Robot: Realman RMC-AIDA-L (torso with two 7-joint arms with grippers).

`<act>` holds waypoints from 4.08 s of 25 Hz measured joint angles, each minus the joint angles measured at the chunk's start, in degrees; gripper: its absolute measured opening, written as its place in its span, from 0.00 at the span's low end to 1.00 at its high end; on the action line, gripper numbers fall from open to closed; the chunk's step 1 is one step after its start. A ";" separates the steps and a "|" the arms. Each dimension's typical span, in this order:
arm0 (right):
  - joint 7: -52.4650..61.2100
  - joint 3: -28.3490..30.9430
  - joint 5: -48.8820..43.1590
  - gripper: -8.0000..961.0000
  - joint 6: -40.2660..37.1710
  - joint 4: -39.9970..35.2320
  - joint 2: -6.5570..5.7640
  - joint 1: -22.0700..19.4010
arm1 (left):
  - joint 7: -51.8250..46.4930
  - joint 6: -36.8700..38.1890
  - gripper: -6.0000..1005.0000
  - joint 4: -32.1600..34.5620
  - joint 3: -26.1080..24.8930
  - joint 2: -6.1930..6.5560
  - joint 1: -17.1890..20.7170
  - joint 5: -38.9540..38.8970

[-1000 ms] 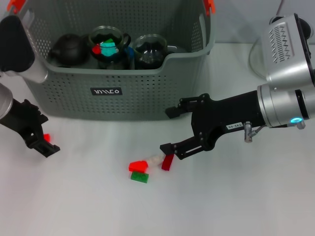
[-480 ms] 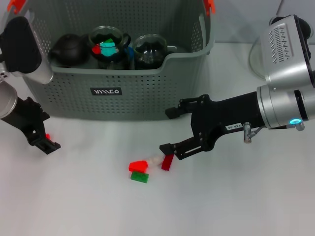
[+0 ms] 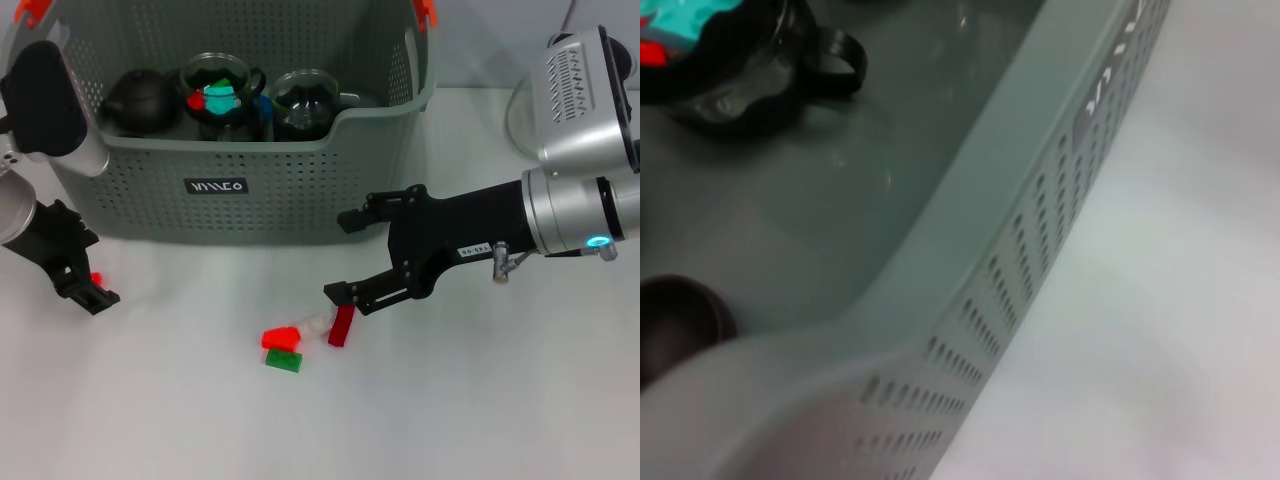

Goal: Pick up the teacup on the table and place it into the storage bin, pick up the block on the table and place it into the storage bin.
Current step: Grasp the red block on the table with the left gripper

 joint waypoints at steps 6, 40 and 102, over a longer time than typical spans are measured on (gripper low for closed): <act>0.00 0.00 0.02 0.98 0.62 0.05 0.00 0.13 | -0.06 -0.34 0.87 -0.71 0.19 0.22 -0.05 0.03; -0.46 0.23 0.17 0.98 1.06 0.84 0.00 -0.02 | -16.27 8.52 0.87 9.32 -0.97 -0.09 1.20 0.03; -0.39 1.50 -2.20 0.98 4.67 2.18 0.20 3.08 | -15.66 8.70 0.87 4.79 -0.03 1.68 -1.41 0.03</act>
